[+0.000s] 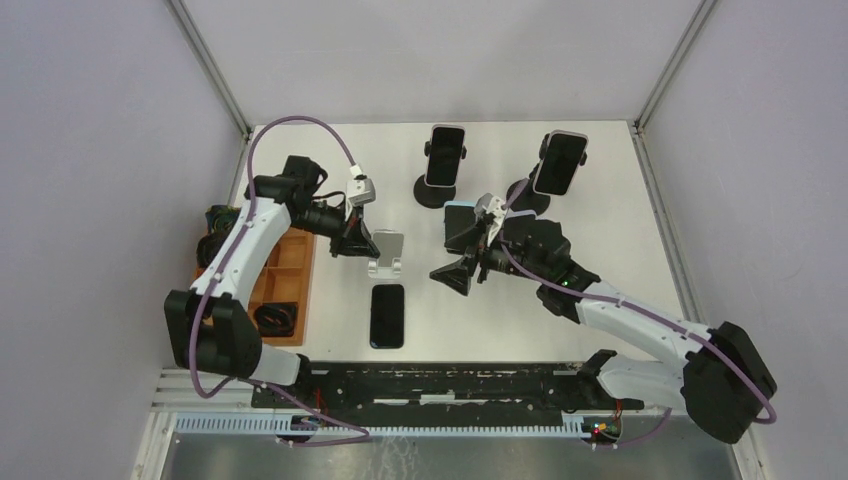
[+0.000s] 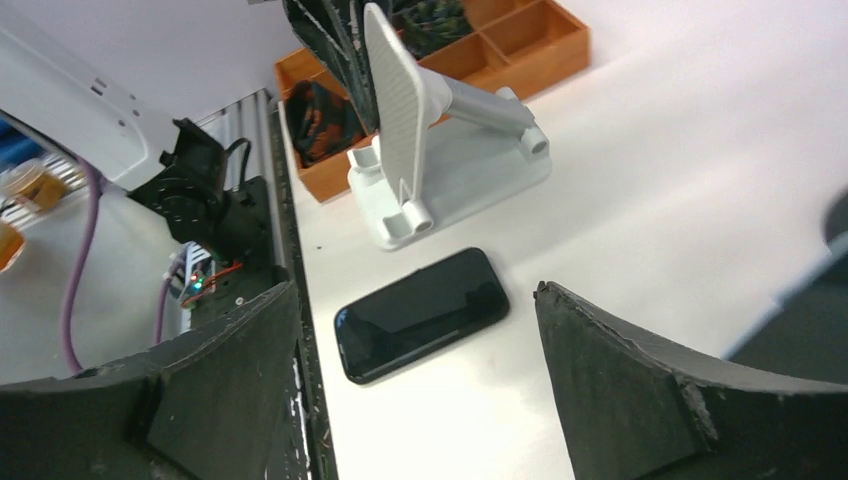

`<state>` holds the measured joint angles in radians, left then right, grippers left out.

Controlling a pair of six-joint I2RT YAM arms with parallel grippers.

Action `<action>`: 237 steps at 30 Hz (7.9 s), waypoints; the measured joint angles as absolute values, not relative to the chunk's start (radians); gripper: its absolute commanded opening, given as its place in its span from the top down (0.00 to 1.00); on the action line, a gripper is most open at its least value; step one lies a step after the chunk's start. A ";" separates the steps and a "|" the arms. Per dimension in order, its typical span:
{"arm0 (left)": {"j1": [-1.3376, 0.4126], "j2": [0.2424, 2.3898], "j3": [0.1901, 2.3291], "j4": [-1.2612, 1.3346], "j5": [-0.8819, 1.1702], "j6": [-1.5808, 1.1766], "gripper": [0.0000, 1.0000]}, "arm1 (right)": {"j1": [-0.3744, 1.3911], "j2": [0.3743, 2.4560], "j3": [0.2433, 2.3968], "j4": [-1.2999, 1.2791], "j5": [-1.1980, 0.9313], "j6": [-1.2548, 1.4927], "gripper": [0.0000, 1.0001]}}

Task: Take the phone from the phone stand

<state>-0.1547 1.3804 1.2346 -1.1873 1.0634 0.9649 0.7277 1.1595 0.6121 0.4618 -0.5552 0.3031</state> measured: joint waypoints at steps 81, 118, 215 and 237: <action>0.083 1.367 1.358 -0.936 0.940 0.496 0.00 | 0.700 1.522 0.564 0.616 0.147 0.324 0.08; -0.153 1.308 1.323 -1.024 0.917 0.516 0.00 | 0.779 1.593 0.695 0.451 0.434 0.403 0.02; -0.153 1.316 1.359 -1.077 0.839 0.575 0.00 | 0.678 1.919 0.836 0.793 0.210 0.389 0.98; -0.153 1.255 1.341 -1.158 0.859 0.670 0.00 | 0.784 1.651 0.522 0.933 -0.374 0.488 1.00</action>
<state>-0.1528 1.2552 1.3407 -1.1580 0.8593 0.6697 0.7837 1.6512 0.5220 0.9329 -0.3737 0.4885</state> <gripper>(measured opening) 0.997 0.245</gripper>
